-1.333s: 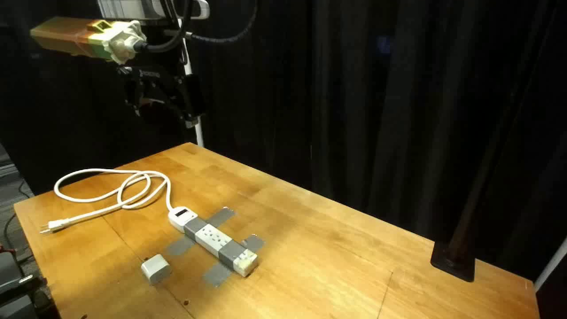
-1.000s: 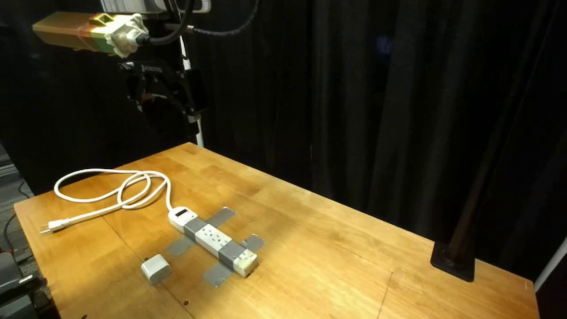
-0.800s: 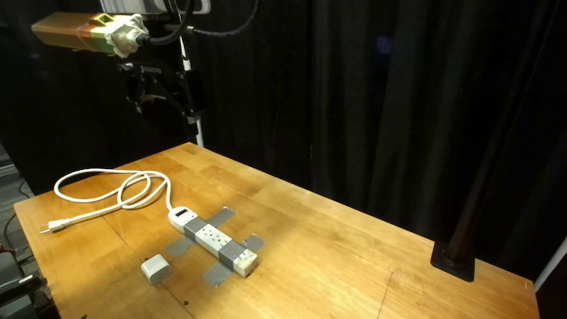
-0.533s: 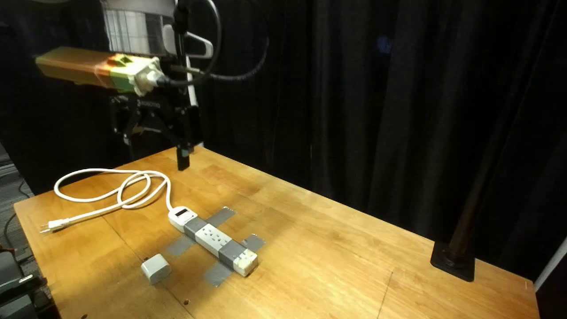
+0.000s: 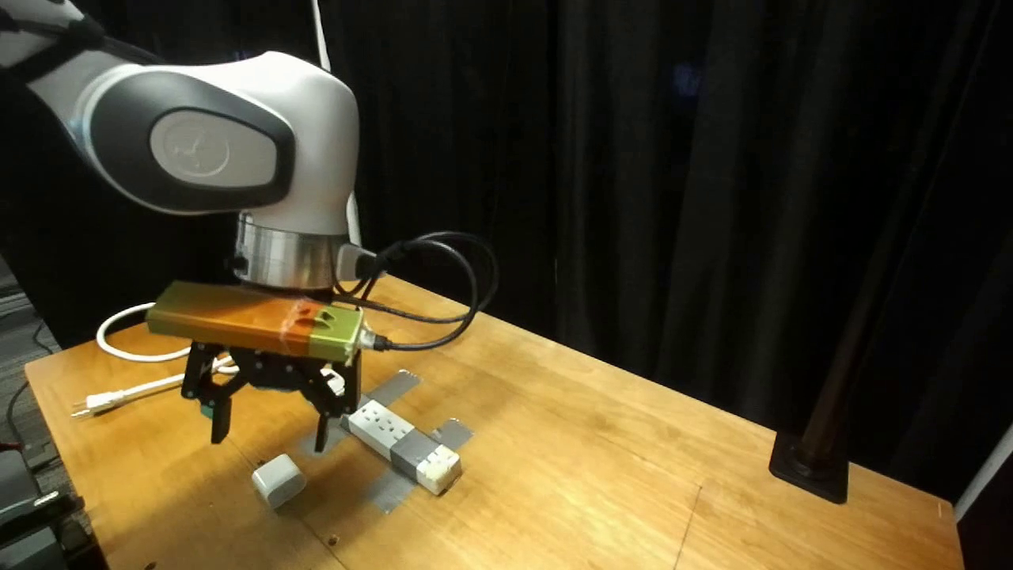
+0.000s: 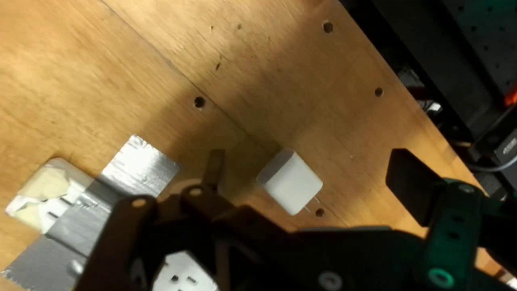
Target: Pick up the charger head and put it on the adapter
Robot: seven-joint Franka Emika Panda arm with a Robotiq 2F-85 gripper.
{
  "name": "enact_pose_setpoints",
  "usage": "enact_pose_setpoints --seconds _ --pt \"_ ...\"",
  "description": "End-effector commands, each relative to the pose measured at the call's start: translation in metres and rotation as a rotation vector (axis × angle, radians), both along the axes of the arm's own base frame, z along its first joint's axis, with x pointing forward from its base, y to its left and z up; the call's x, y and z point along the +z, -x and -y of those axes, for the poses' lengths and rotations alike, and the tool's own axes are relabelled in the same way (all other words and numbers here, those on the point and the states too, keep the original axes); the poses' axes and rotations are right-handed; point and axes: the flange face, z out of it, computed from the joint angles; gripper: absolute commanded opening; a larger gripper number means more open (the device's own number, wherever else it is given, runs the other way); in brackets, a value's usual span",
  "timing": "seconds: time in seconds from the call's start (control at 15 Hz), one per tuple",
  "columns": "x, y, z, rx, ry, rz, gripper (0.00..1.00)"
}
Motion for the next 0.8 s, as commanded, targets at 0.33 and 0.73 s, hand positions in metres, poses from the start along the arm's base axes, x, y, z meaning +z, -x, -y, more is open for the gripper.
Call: enact_pose_setpoints --seconds 0.33,0.73 --pt "-0.053 0.025 0.023 0.431 -0.118 0.073 1.0" --pt "-0.082 0.015 -0.004 0.736 -0.172 0.105 1.0"
